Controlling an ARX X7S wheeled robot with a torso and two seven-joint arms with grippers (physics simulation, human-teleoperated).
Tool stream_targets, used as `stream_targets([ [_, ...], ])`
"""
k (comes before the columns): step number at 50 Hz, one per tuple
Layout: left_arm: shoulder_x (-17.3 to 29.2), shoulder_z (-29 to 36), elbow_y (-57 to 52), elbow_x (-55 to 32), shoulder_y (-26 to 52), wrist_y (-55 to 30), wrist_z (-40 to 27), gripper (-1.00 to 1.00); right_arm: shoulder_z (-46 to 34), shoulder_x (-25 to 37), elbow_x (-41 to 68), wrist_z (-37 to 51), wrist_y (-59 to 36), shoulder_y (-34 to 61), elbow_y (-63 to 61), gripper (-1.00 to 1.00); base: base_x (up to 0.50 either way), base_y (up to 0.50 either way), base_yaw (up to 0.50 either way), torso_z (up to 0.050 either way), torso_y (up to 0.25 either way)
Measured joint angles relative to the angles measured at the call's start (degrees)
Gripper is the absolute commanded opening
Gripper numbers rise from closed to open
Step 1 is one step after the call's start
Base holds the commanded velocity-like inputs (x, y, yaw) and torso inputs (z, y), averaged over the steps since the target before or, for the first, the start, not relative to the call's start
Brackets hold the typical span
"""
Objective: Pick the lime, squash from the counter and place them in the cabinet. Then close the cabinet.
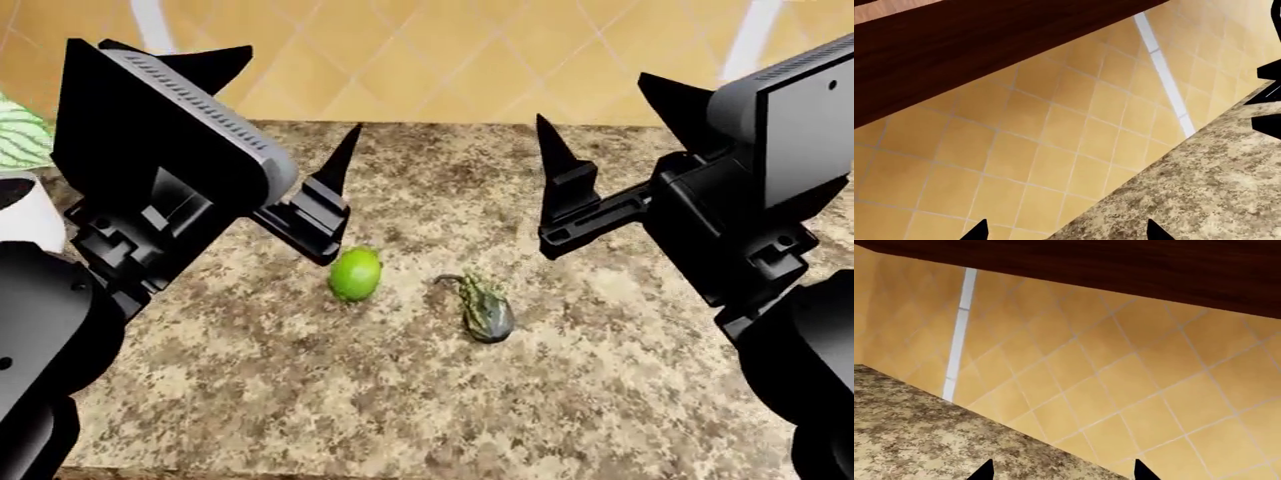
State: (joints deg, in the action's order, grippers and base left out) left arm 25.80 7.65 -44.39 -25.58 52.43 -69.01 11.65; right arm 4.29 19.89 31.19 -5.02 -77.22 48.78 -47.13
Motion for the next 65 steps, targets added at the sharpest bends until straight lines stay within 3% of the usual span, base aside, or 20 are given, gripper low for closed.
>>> stream_targets([
  [12,0.3,0.1,-0.2,-0.8,1.2,-0.9,0.1,1.0,-1.1,1.2,0.7,-0.1,-0.4,0.9,-0.9,1.0,0.27,0.4,0.0,0.05,0.0],
  [31,0.0,-0.2,-1.1,-1.9,2.9,-2.5,-0.1,1.0,0.9,0.9,2.1,0.9,-1.5,1.9,-1.5,1.0,0.19,-0.02,-0.09,0.049,0.0],
  [65,0.4,-0.5,-1.7,-2.8,2.2,-2.7,-1.3,1.0,3.1,1.7,6.2,2.3,-7.1,3.0,-2.1,1.0,0.09,-0.03,0.0,0.0,0.0],
])
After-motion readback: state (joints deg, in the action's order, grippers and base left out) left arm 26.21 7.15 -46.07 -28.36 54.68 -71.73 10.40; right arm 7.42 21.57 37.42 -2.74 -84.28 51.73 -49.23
